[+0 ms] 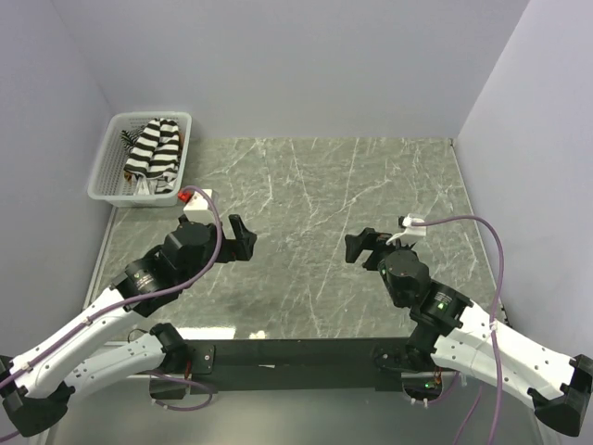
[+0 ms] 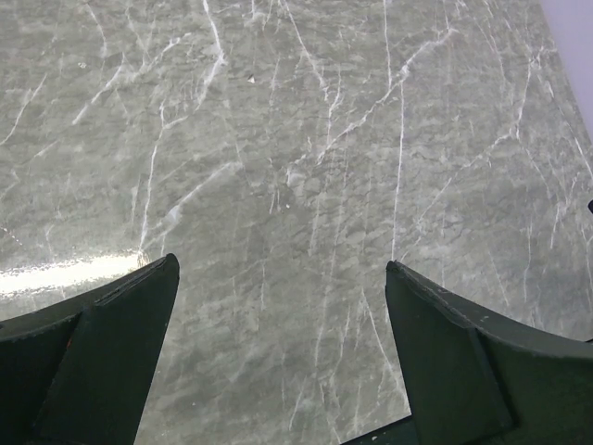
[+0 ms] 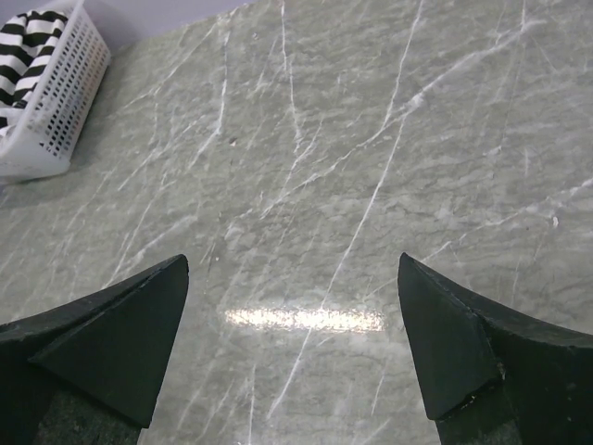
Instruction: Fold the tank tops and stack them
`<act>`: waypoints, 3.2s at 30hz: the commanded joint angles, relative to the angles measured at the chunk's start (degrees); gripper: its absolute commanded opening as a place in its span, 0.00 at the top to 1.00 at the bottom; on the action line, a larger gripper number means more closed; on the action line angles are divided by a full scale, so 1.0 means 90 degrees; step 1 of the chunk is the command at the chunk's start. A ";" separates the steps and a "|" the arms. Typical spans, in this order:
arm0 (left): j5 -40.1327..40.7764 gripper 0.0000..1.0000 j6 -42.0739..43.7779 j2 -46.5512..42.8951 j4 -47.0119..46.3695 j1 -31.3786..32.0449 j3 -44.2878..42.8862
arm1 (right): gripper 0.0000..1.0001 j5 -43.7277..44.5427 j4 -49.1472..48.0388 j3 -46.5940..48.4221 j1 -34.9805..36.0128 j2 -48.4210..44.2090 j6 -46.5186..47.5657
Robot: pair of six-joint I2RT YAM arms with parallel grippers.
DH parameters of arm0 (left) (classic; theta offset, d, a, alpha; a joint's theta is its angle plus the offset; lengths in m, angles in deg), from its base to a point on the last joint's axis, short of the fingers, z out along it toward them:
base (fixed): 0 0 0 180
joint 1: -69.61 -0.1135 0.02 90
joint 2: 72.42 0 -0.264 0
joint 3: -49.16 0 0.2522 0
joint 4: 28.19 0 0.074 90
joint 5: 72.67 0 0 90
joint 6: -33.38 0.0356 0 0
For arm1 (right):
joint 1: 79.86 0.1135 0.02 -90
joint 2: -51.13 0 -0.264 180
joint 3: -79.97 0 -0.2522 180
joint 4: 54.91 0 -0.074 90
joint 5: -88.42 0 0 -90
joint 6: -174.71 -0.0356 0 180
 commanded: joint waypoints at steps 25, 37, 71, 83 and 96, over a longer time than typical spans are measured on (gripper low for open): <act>0.0490 0.08 -0.0774 0.5698 -0.1320 -0.5452 -0.4329 | 0.00 -0.1192 -0.0841 0.1039 0.0000 0.1783 0.0666; 0.0061 0.05 0.0213 0.8435 -0.0861 -0.6128 -0.6675 | 0.00 -0.1739 -0.1125 0.1274 -0.0088 0.2662 0.0500; -0.0924 1.00 0.0554 0.6349 -0.1523 -0.6002 -0.7144 | 0.01 -0.1701 -0.1194 0.1732 -0.0156 0.2995 0.0685; -0.0281 0.99 0.0273 0.4347 -0.2158 -0.3142 -0.5878 | 0.02 -0.0890 -0.0491 0.2231 -0.0547 0.2137 0.0755; -0.0397 0.32 -0.1759 0.4443 -0.2600 -0.1773 -0.2340 | 0.00 -0.0635 0.0554 0.0962 -0.0694 0.1081 -0.0045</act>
